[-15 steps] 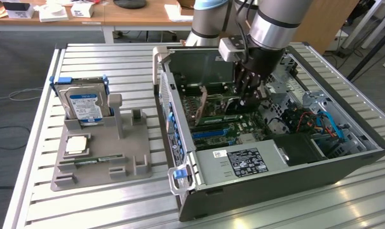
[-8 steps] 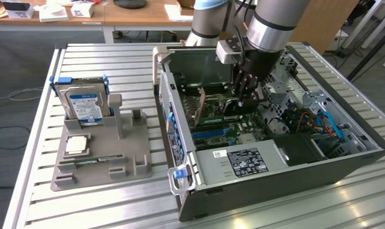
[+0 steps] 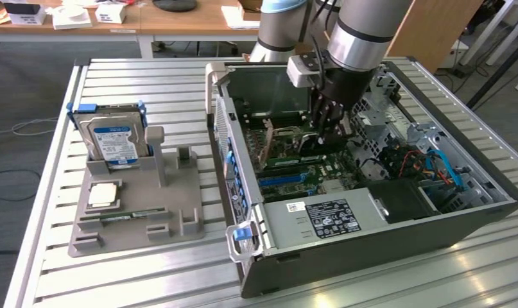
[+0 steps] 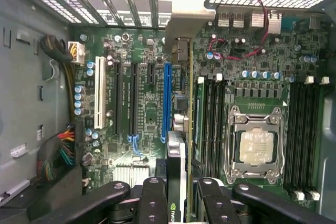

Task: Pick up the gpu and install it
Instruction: 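Insert the gpu into the slot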

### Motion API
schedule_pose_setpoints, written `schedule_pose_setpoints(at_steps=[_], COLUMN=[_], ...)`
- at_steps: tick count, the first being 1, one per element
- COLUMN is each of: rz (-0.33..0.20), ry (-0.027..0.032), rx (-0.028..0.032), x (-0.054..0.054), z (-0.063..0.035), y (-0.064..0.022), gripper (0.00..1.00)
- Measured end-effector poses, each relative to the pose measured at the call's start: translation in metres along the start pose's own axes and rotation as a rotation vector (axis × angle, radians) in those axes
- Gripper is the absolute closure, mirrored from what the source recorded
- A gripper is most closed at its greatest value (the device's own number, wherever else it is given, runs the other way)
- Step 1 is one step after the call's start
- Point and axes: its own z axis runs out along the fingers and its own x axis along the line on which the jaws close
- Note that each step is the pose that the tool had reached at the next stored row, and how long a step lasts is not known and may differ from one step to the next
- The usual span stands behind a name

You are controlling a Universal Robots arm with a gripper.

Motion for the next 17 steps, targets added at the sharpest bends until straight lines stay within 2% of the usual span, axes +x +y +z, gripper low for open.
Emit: schedule_pose_setpoints(at_steps=[7, 12, 17], rz=[0.0, 0.0, 0.0], ry=[0.0003, 0.0004, 0.0007], rx=[0.0042, 0.0101, 0.0116], x=[0.0, 0.0, 0.0], z=[0.0015, 0.0052, 0.0075], y=[0.0085, 0.0116, 0.0128], gripper=[0.73, 0.73, 0.73])
